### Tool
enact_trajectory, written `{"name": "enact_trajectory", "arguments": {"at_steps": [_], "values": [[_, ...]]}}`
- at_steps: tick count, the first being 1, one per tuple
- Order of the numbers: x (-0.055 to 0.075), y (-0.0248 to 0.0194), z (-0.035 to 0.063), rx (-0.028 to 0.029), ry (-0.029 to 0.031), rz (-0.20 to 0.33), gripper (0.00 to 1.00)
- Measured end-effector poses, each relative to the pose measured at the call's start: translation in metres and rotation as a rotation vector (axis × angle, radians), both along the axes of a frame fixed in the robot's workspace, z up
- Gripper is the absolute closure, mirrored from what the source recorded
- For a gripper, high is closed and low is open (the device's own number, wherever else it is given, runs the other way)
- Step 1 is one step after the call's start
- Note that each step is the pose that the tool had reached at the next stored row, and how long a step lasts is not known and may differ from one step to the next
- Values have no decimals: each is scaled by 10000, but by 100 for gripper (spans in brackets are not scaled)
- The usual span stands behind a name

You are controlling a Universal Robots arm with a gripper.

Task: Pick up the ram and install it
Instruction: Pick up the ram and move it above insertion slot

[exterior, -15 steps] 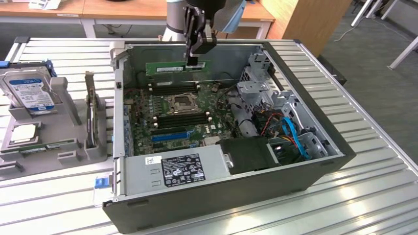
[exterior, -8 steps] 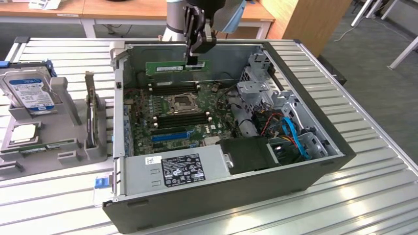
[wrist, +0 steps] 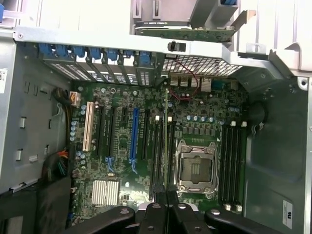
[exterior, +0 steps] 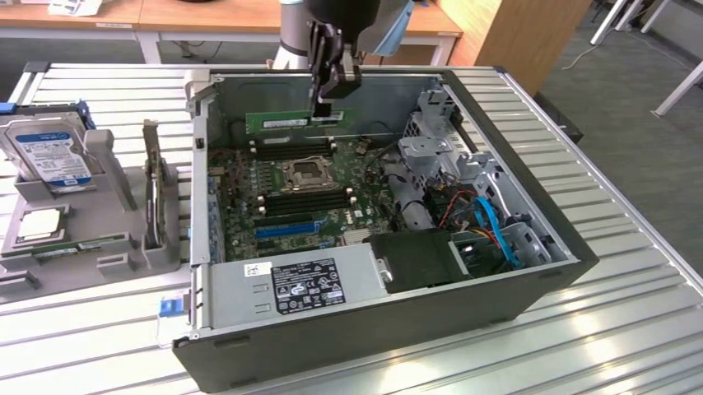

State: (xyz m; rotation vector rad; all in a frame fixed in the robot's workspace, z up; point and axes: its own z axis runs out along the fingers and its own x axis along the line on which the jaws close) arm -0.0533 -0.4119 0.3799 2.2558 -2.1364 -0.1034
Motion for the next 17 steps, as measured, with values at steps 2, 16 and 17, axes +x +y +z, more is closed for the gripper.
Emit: {"name": "enact_trajectory", "arguments": {"at_steps": [2,16,17], "values": [[0,0,-36,1,-1,0,89],[0,0,-291,1,-5,0,89],[0,0,-308,1,-5,0,89]]}}
